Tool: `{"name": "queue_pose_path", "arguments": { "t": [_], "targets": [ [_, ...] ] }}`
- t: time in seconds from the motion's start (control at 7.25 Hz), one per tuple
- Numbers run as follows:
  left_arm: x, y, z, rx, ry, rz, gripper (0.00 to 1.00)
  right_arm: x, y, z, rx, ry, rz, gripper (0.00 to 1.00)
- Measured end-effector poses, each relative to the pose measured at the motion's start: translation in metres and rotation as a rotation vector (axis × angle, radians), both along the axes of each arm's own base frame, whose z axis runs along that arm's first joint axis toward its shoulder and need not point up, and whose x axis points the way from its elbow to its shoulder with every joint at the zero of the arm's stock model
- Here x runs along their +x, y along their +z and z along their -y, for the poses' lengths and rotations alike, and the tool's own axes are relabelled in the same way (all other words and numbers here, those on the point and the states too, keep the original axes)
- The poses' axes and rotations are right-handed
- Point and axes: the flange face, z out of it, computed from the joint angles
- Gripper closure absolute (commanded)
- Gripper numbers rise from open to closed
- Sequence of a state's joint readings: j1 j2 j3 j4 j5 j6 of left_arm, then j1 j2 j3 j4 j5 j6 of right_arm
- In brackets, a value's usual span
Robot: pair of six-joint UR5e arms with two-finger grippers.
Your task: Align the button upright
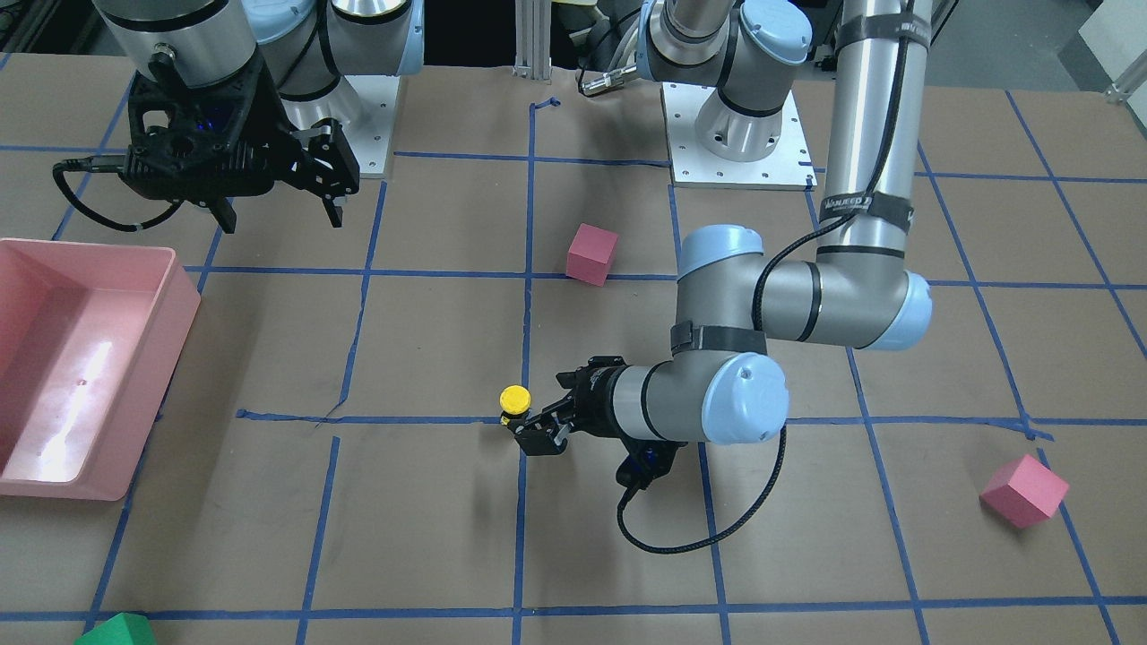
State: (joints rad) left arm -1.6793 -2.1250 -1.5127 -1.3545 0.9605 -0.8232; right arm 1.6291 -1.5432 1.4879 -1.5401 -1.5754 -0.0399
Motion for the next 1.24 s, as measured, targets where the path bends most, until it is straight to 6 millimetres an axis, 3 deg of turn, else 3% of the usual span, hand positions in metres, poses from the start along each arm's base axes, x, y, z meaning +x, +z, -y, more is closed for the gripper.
{"name": "queue_pose_path", "arguments": {
  "t": [0.28, 0.55, 0.97, 1.24],
  "targets": [
    [0.024, 0.078, -0.018, -0.052, -0.097, 0.132, 0.00, 0.000, 0.000, 0.000, 0.000, 0.000, 0.000, 0.00],
    [0.056, 0.151, -0.054, -0.177, -0.337, 0.275, 0.00, 0.000, 0.000, 0.000, 0.000, -0.001, 0.000, 0.00],
    [0.083, 0.235, -0.099, -0.393, -0.666, 0.403, 0.00, 0.000, 0.000, 0.000, 0.000, 0.000, 0.000, 0.00],
    [0.091, 0.274, -0.118, -0.508, -0.763, 0.440, 0.00, 0.000, 0.000, 0.000, 0.000, 0.000, 0.000, 0.00]
  ]
}}
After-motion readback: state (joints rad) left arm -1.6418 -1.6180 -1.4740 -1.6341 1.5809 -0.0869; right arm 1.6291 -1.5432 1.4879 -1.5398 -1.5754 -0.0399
